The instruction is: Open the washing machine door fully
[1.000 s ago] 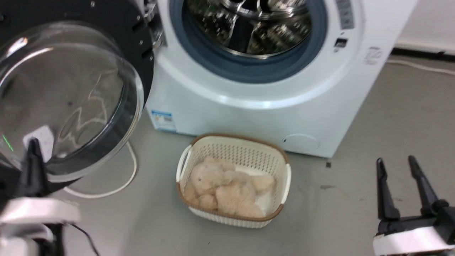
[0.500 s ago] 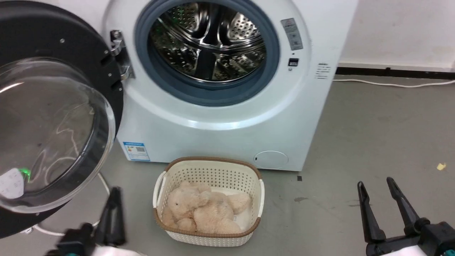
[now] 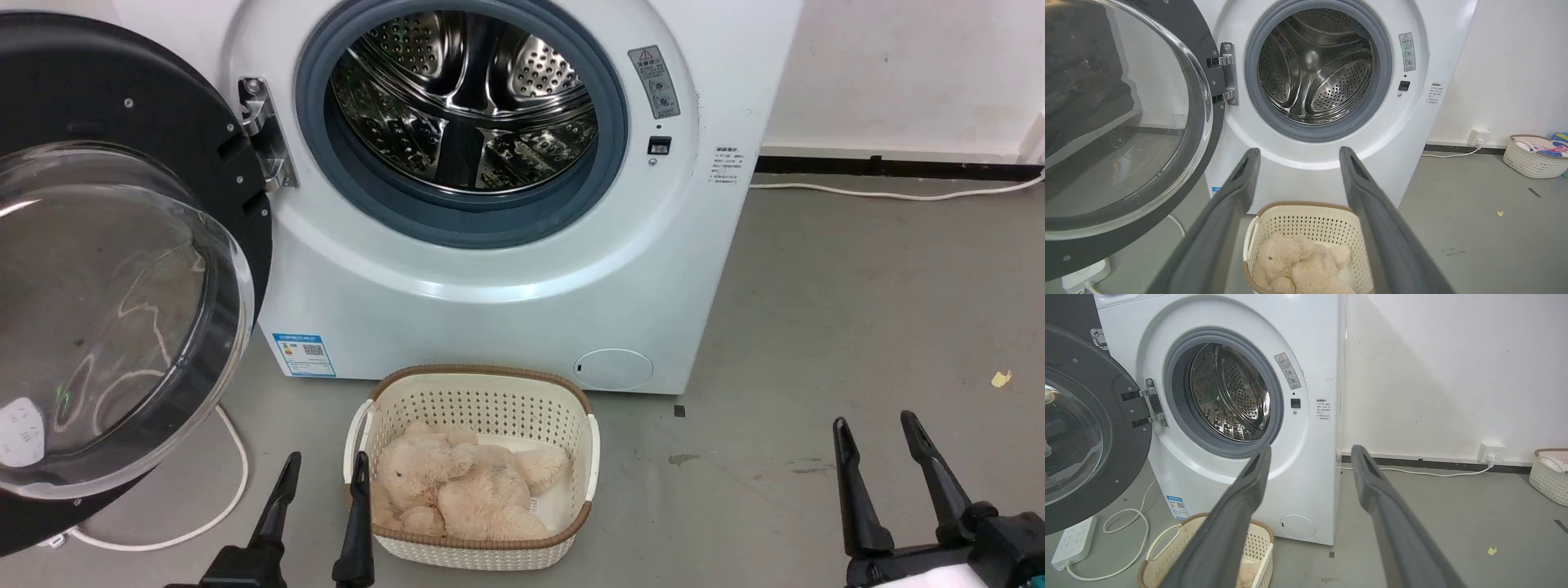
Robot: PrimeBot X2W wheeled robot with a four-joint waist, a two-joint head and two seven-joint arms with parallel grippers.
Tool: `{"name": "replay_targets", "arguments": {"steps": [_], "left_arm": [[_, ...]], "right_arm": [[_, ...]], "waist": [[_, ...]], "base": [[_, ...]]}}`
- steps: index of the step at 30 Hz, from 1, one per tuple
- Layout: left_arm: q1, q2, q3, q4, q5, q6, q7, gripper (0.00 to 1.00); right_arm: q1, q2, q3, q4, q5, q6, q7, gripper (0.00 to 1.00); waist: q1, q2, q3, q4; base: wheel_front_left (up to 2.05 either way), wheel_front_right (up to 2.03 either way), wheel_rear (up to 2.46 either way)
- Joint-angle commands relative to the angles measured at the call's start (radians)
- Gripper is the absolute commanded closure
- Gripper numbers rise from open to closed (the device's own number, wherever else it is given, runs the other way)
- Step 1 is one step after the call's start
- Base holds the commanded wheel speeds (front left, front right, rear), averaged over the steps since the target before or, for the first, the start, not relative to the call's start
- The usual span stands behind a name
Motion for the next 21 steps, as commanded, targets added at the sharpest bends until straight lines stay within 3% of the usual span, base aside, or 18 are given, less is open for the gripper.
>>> {"name": "replay_targets", "arguments": {"steps": [1,12,13,21], "left_arm": [[0.013,-0.005,0.001,-0.005,0.009,0.000,-0.005,0.00],[0.016,-0.020,0.011,-0.006,0.027,-0.007,-0.005,0.00],[0.002,-0.019,0.008,-0.006,0.028,-0.004,0.001,1.00],[-0.002,-0.022,0.010,-0.006,0.034,-0.008,0.009,1.00]], "right_arm": [[0.013,0.002,-0.002,0.006,0.004,0.001,-0.004,0.00],[0.011,0.002,0.000,0.012,0.012,0.001,-0.004,0.00],[0.000,0.000,0.001,0.009,0.004,0.000,0.001,1.00],[-0.004,0.000,0.004,0.010,-0.001,0.000,0.009,1.00]], "waist": [[0.0000,0.0000,0.000,0.001],[0.0000,0.0000,0.004,0.008],[0.0000,0.0000,0.004,0.008],[0.0001,0.0000,0.005,0.008]], "base": [[0.00,0.00,0.00],[0.00,0.00,0.00],[0.00,0.00,0.00],[0.00,0.00,0.00]]}}
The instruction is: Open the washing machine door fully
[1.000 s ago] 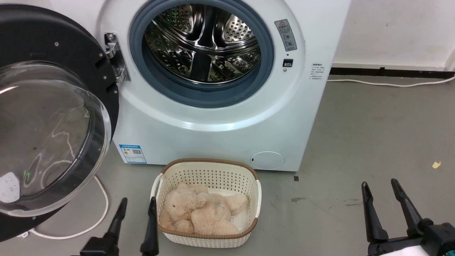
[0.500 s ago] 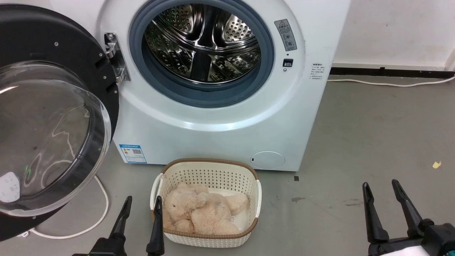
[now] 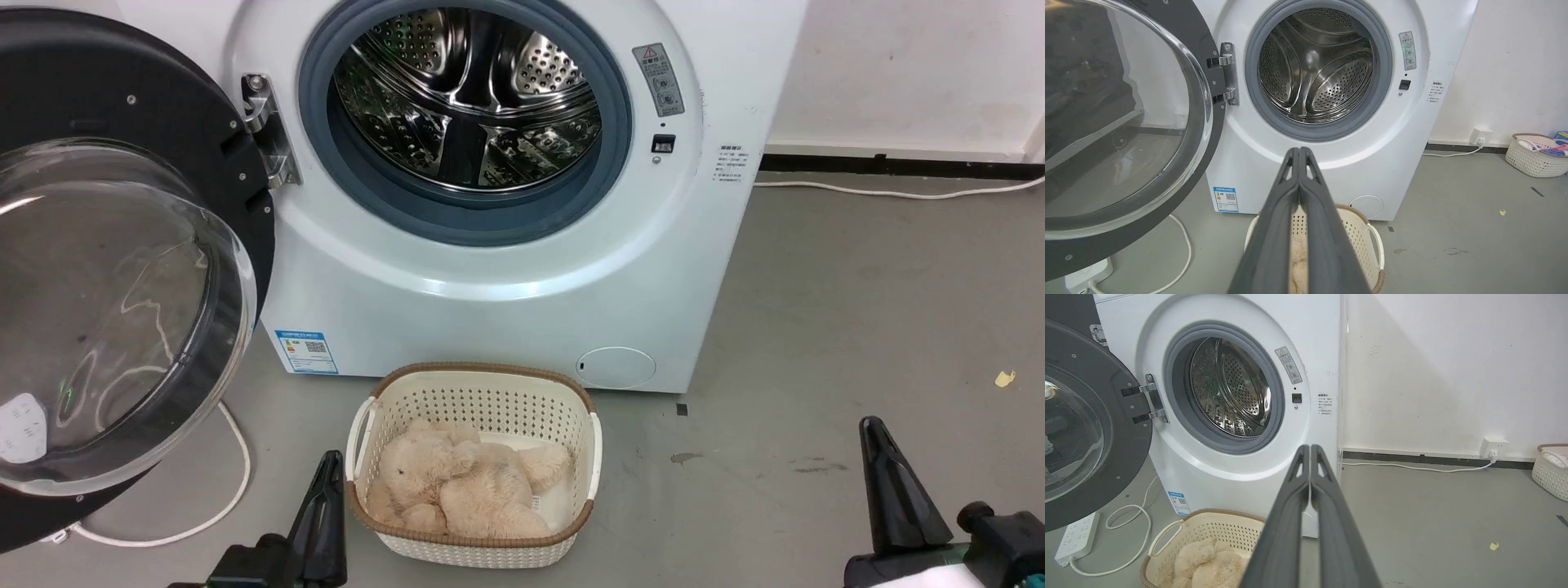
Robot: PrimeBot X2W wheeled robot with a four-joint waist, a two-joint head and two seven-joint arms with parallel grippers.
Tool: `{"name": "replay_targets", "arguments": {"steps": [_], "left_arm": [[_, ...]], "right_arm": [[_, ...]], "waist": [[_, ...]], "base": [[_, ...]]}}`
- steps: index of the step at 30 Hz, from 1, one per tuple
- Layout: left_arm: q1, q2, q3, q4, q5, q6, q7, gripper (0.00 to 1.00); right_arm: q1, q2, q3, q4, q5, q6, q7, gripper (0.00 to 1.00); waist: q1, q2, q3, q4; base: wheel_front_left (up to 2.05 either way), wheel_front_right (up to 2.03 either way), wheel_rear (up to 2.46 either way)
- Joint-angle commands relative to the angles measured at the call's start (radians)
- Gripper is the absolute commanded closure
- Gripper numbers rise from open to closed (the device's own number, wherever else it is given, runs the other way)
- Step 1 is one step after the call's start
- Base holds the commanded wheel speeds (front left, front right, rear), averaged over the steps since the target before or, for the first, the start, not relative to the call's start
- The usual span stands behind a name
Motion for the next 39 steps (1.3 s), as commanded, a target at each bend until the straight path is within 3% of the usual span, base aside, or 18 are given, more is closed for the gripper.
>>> {"name": "replay_targets", "arguments": {"steps": [1,39], "left_arm": [[-0.005,-0.003,0.006,0.001,0.007,-0.003,0.005,1.00],[-0.042,-0.031,0.058,0.008,0.069,-0.038,0.083,1.00]], "right_arm": [[-0.004,0.000,0.001,0.001,-0.004,0.000,0.005,1.00],[-0.034,0.001,0.020,0.008,-0.037,0.000,0.083,1.00]], "waist": [[0.0000,0.0000,0.000,0.000],[0.0000,0.0000,0.004,-0.003]], "base": [[0.00,0.00,0.00],[0.00,0.00,0.00]]}}
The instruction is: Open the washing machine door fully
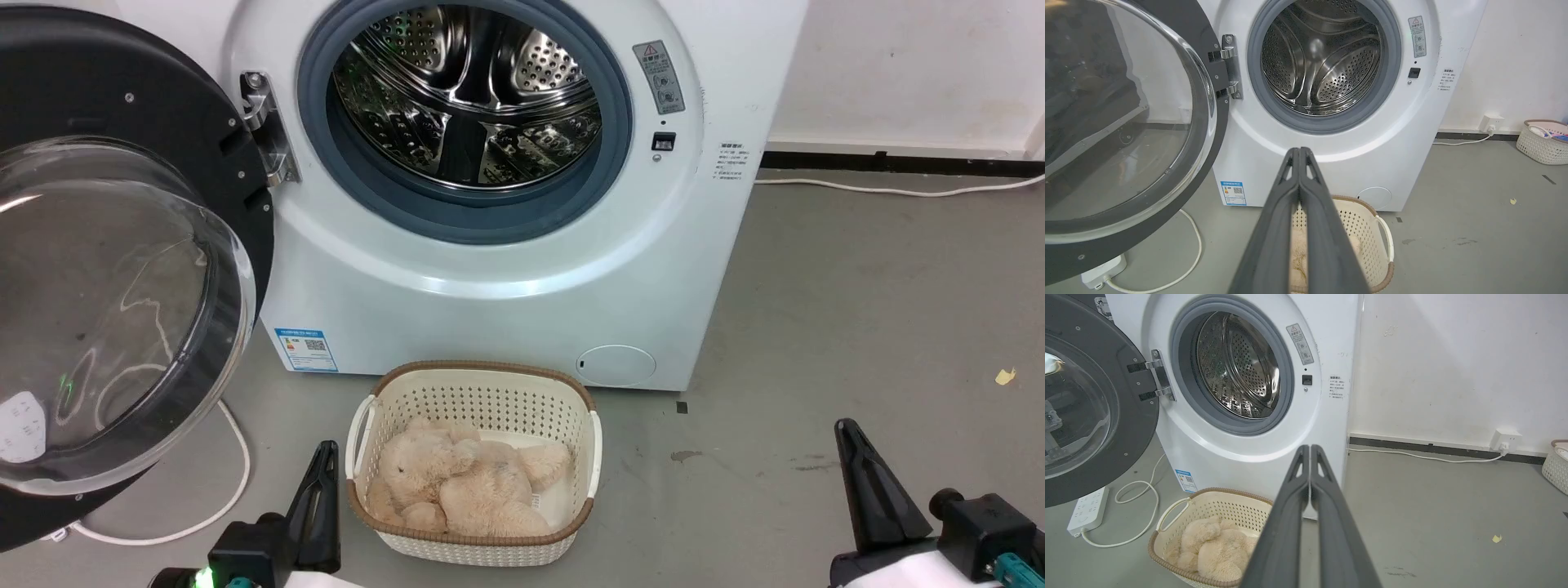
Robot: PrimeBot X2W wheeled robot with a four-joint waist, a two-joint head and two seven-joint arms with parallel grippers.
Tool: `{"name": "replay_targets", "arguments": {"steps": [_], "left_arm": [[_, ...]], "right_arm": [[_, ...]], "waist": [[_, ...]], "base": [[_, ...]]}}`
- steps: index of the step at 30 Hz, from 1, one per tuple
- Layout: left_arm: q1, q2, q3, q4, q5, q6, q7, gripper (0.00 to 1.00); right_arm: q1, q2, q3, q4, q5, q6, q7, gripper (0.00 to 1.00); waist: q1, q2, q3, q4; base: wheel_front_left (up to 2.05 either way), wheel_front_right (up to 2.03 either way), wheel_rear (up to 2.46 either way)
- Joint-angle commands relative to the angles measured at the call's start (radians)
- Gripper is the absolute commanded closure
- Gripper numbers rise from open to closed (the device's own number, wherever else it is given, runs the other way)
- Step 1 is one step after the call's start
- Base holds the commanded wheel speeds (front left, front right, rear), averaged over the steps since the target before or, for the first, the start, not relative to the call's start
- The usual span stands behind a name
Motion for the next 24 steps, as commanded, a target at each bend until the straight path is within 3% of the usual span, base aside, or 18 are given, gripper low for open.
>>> {"name": "replay_targets", "arguments": {"steps": [1,24], "left_arm": [[-0.018,-0.003,0.006,0.003,0.011,-0.006,0.007,1.00],[-0.041,-0.020,0.037,0.007,0.048,-0.028,0.054,1.00]], "right_arm": [[-0.018,0.001,0.003,0.002,-0.008,0.000,0.006,1.00],[-0.036,0.001,0.014,0.006,-0.028,0.000,0.053,1.00]], "waist": [[-0.0001,0.0000,0.000,0.000],[-0.0001,0.0000,0.002,-0.002]], "base": [[0.00,0.00,0.00],[0.00,0.00,0.00]]}}
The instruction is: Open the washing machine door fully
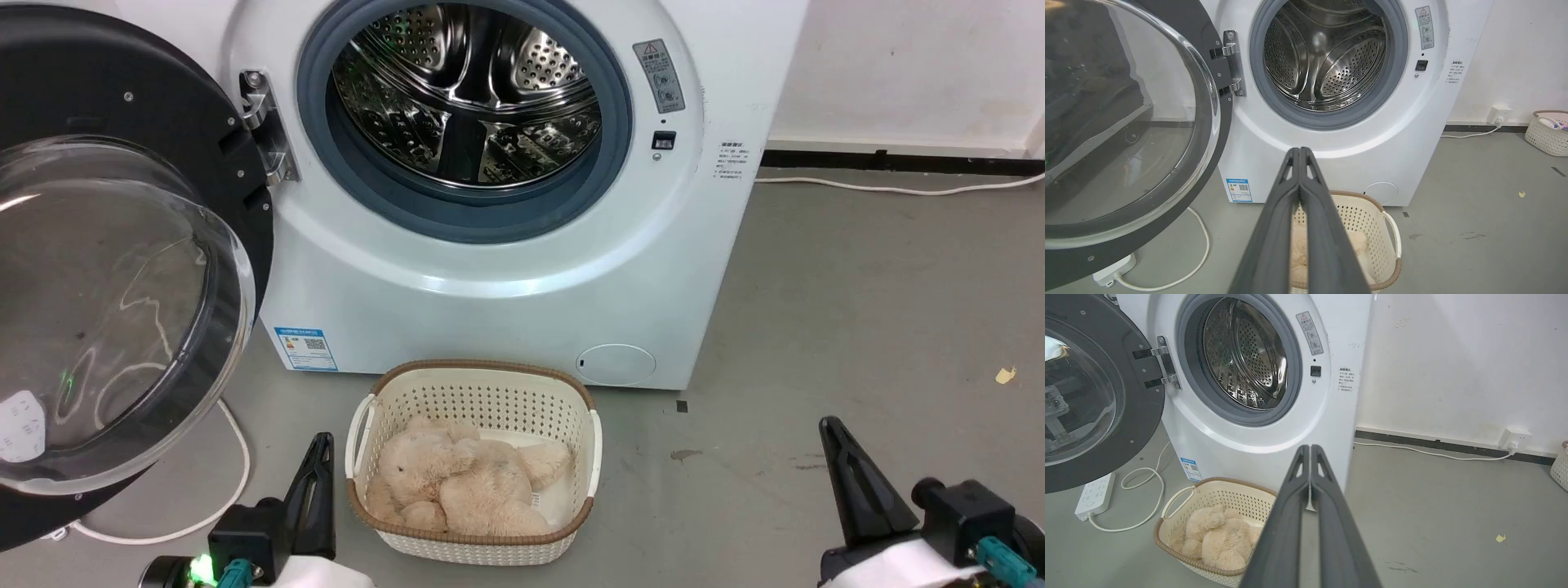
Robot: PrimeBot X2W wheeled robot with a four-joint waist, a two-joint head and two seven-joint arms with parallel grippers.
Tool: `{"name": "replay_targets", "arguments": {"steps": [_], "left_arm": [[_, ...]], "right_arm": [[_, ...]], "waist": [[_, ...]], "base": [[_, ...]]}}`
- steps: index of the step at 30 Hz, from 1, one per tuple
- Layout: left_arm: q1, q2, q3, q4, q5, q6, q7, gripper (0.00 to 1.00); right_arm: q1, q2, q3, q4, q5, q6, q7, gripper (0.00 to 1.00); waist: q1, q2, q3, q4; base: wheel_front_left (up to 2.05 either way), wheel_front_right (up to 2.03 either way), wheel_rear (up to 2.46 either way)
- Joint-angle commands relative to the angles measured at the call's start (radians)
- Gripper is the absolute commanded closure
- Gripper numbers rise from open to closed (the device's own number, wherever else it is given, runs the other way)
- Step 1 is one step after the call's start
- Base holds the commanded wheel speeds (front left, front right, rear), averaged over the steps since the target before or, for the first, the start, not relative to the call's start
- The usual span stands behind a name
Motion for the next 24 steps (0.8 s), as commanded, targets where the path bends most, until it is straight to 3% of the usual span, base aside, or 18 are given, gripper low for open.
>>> {"name": "replay_targets", "arguments": {"steps": [1,24], "left_arm": [[-0.019,-0.007,0.006,0.003,0.013,-0.005,0.006,1.00],[-0.041,-0.024,0.036,0.007,0.048,-0.026,0.051,1.00]], "right_arm": [[-0.022,0.001,0.002,0.002,-0.011,0.000,0.006,1.00],[-0.040,0.002,0.013,0.006,-0.030,0.000,0.051,1.00]], "waist": [[0.0000,0.0000,0.000,0.000],[-0.0001,0.0000,0.002,-0.002]], "base": [[0.00,0.00,0.00],[0.00,0.00,0.00]]}}
